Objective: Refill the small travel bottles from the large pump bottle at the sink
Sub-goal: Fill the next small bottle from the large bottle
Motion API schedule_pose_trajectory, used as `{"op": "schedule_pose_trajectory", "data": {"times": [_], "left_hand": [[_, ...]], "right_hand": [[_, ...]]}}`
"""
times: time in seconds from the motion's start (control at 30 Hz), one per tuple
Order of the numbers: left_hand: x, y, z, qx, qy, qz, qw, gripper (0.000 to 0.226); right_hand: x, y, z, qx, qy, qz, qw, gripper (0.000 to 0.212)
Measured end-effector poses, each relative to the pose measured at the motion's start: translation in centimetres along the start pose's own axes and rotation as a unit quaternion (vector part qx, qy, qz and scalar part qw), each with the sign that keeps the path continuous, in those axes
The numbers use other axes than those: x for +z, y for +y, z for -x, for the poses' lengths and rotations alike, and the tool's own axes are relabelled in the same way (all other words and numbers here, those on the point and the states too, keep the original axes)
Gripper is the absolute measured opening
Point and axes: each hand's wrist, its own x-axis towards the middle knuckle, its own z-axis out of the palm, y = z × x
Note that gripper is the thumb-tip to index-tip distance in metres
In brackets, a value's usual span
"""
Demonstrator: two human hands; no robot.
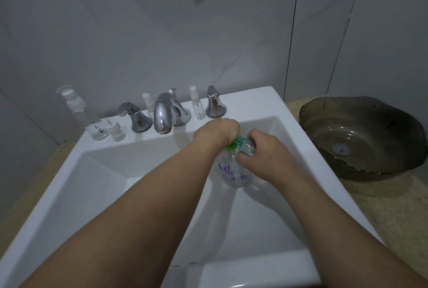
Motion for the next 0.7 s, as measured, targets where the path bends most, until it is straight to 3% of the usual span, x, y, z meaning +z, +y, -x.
{"op": "schedule_pose_trajectory", "data": {"times": [0.17,0.4,0.57,0.7], "left_hand": [[-0.4,0.2,0.3,-0.013,-0.019,0.001,1.0,0.026],[-2.5,-0.1,0.2,-0.099,-0.162,0.058,0.98,0.051],[-2.5,0.1,0.6,-0.105,-0.161,0.049,0.98,0.051],[-2.1,0.3,1.1,-0.082,-0.123,0.077,0.986,0.038]], "right_hand": [[-0.1,-0.1,0.0,-0.001,0.004,0.002,1.0,0.027],[-0.3,-0.3,-0.2,-0.026,0.046,0.01,0.999,0.03],[-0.3,-0.3,-0.2,-0.027,0.05,0.01,0.998,0.03],[-0.4,-0.3,-0.2,-0.021,0.044,0.01,0.999,0.028]]}}
